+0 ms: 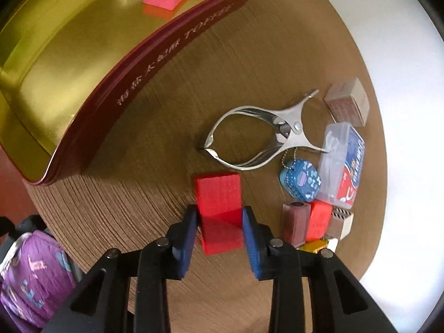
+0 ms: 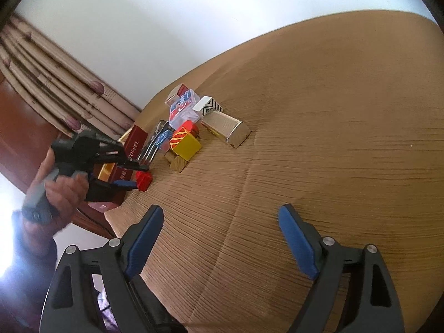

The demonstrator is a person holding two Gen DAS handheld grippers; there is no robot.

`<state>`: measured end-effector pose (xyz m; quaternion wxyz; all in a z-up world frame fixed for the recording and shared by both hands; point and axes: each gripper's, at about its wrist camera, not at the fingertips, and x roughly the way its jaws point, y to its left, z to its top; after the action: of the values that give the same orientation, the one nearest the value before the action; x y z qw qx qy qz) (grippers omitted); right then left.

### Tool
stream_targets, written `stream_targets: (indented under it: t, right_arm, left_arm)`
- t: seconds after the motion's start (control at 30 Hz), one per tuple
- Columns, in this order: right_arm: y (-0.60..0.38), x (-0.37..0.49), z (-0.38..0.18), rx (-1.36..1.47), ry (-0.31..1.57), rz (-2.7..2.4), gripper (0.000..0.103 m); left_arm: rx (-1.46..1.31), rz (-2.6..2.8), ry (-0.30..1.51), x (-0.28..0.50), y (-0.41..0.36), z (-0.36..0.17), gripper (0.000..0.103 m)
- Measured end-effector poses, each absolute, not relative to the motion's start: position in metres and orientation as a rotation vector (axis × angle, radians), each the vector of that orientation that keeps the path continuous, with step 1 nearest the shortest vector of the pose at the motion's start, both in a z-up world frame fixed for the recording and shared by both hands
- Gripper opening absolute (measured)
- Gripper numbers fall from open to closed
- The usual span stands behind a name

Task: Organize rigid objects
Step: 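Move the left tool to the red block and close on it, then grasp the silver striped box with the right tool while the left tool lifts the red block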

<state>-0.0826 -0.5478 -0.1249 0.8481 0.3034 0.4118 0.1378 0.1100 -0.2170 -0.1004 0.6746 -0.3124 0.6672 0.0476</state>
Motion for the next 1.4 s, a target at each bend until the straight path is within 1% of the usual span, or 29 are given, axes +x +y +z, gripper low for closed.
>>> stream_targets:
  t: [0.07, 0.17, 0.27, 0.43, 0.47, 0.5, 0.53, 0.57, 0.6, 0.67, 0.87, 0.93, 0.97, 1.0, 1.17, 1.4]
  right_arm:
    - [-0.555, -0.080, -0.121, 0.650, 0.871, 0.262, 0.084]
    - [-0.566, -0.072, -0.108, 0.608, 0.854, 0.227, 0.084]
    - [-0.562, -0.055, -0.089, 0.451, 0.843, 0.202, 0.083]
    - [-0.529, -0.018, -0.075, 0.159, 0.866, 0.232, 0.083]
    - [-0.524, -0.011, -0.076, 0.124, 0.875, 0.248, 0.078]
    - [-0.518, -0.002, -0.078, 0.092, 0.890, 0.282, 0.068]
    - [-0.514, 0.005, -0.080, 0.068, 0.903, 0.299, 0.061]
    - [-0.510, 0.013, -0.082, 0.039, 0.924, 0.311, 0.051]
    - [-0.506, 0.023, -0.087, 0.012, 0.952, 0.326, 0.046]
    - [-0.500, 0.037, -0.094, -0.035, 0.995, 0.331, 0.042]
    - [-0.478, 0.059, -0.104, -0.108, 1.055, 0.372, 0.042]
    - [-0.473, 0.067, -0.111, -0.130, 1.085, 0.360, 0.037]
    - [-0.471, 0.070, -0.116, -0.152, 1.104, 0.348, 0.028]
    - [-0.467, 0.072, -0.118, -0.169, 1.113, 0.343, 0.027]
    - [-0.464, 0.071, -0.117, -0.172, 1.112, 0.283, 0.027]
    - [-0.502, 0.047, -0.104, 0.039, 1.086, 0.219, 0.027]
  left_arm:
    - [-0.698, 0.068, 1.505, 0.105, -0.216, -0.099, 0.032]
    - [-0.612, -0.023, 1.509, 0.100, -0.221, -0.097, 0.032]
    - [-0.520, -0.111, 1.495, 0.086, -0.229, -0.090, 0.032]
    - [-0.376, -0.227, 1.437, 0.069, -0.243, -0.069, 0.032]
    - [-0.354, -0.247, 1.427, 0.066, -0.244, -0.064, 0.032]
    - [-0.347, -0.257, 1.421, 0.063, -0.245, -0.061, 0.032]
    - [-0.340, -0.268, 1.417, 0.061, -0.244, -0.058, 0.032]
    - [-0.331, -0.279, 1.414, 0.062, -0.243, -0.059, 0.032]
    - [-0.326, -0.285, 1.411, 0.061, -0.242, -0.057, 0.032]
    - [-0.331, -0.293, 1.412, 0.059, -0.238, -0.055, 0.032]
    - [-0.309, -0.321, 1.369, 0.040, -0.214, -0.042, 0.032]
    - [-0.314, -0.326, 1.360, 0.039, -0.208, -0.037, 0.032]
    - [-0.318, -0.325, 1.351, 0.038, -0.203, -0.033, 0.032]
    - [-0.320, -0.323, 1.343, 0.038, -0.201, -0.030, 0.032]
    - [-0.320, -0.291, 1.302, 0.043, -0.176, -0.016, 0.032]
    - [-0.271, -0.154, 1.235, 0.074, -0.104, 0.000, 0.032]
